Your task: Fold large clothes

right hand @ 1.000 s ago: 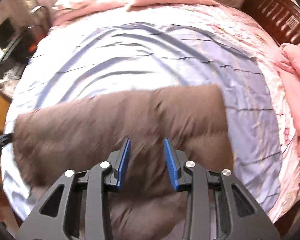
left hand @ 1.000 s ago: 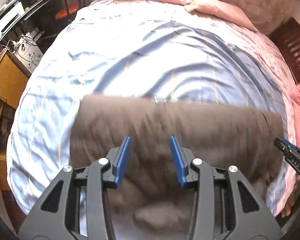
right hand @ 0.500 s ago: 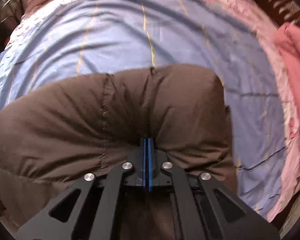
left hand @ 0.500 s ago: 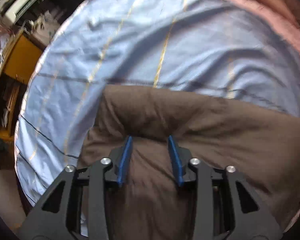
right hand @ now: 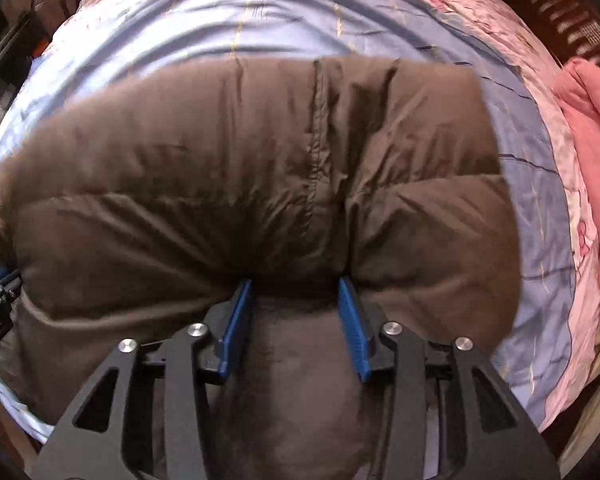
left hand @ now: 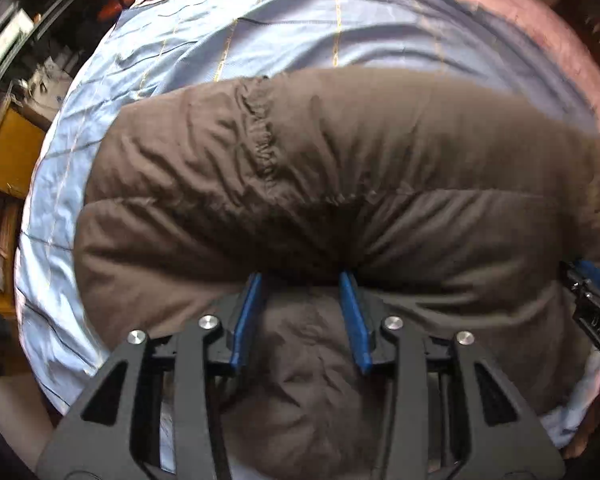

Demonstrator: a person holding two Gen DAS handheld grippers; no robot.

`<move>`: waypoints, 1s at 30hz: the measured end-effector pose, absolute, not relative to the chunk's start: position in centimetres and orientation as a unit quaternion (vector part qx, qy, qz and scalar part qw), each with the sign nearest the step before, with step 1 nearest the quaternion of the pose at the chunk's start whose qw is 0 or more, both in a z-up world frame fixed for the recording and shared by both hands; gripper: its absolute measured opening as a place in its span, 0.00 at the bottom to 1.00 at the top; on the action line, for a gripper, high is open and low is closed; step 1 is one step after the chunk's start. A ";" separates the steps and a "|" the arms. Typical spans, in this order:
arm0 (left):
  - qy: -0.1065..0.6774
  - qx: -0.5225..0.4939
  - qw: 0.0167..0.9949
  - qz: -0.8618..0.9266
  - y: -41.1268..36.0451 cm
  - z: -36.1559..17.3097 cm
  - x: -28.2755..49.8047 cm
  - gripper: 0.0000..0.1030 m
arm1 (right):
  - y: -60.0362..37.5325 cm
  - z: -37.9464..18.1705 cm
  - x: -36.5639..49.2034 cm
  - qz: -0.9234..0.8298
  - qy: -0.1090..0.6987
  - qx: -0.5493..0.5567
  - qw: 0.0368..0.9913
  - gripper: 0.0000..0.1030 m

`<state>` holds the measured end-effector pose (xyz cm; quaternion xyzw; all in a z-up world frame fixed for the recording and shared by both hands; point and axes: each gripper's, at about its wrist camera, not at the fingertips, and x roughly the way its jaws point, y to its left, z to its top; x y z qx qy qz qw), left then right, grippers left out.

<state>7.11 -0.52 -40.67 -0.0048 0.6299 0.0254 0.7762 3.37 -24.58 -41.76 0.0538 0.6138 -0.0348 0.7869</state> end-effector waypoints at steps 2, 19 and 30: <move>0.621 -0.015 0.783 0.025 0.2 -38.7 5.4 0.46 | -24.7 -38.8 1.2 -0.035 0.594 0.071 0.801 0.43; 0.637 0.015 0.769 0.046 -0.8 -40.1 1.6 0.47 | -24.4 -41.1 0.3 -0.029 0.616 0.024 0.786 0.48; 0.620 0.057 0.783 0.013 -6.7 -42.6 1.4 0.53 | -19.3 -38.7 14.8 0.108 0.639 0.014 0.762 0.49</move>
